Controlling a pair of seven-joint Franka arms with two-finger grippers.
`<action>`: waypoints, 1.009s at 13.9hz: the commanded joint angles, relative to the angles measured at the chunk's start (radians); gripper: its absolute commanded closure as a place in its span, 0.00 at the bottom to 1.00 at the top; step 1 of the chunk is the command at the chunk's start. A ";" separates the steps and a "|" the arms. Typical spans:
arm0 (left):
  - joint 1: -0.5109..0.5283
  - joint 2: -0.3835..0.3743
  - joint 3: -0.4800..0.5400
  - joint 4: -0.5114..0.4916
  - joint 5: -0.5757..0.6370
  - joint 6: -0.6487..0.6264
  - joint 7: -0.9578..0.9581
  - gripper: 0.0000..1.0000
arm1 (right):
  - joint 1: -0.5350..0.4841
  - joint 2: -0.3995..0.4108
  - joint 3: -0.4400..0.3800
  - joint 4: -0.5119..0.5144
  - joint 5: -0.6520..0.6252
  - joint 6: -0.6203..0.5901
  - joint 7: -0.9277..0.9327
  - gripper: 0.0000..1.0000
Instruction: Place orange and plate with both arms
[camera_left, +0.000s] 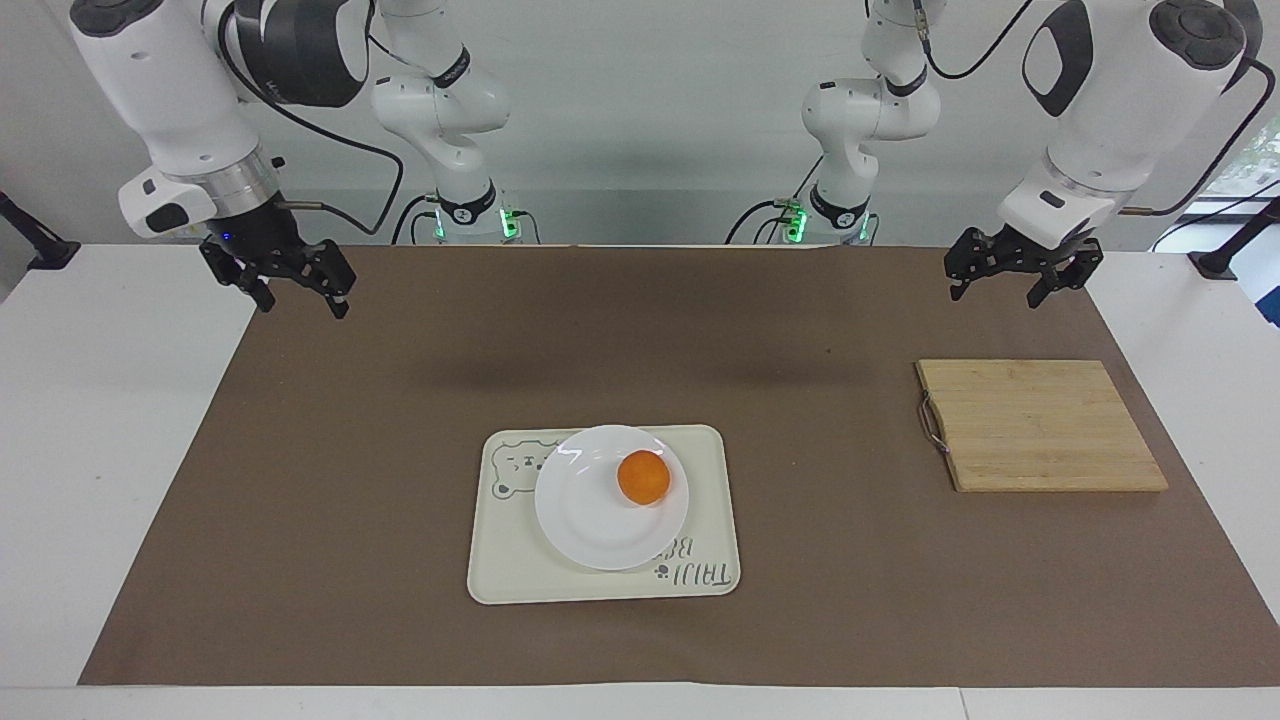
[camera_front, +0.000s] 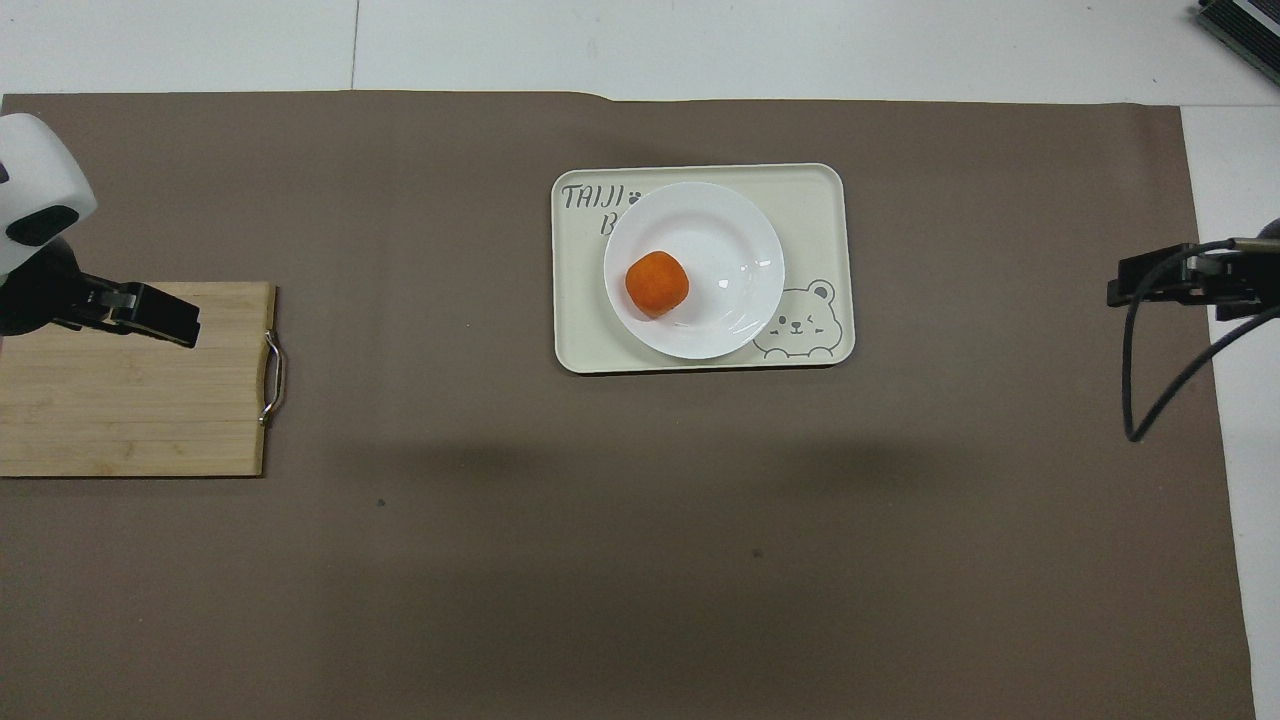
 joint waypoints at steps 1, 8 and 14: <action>0.008 0.002 -0.006 0.010 0.012 -0.013 0.005 0.00 | 0.005 -0.054 0.008 0.002 -0.027 -0.059 0.018 0.00; 0.008 0.002 -0.006 0.010 0.012 -0.013 0.005 0.00 | 0.016 -0.123 0.024 -0.007 -0.015 -0.151 0.011 0.00; 0.008 0.002 -0.006 0.010 0.012 -0.013 0.005 0.00 | 0.029 -0.053 0.023 0.077 -0.040 -0.178 -0.014 0.00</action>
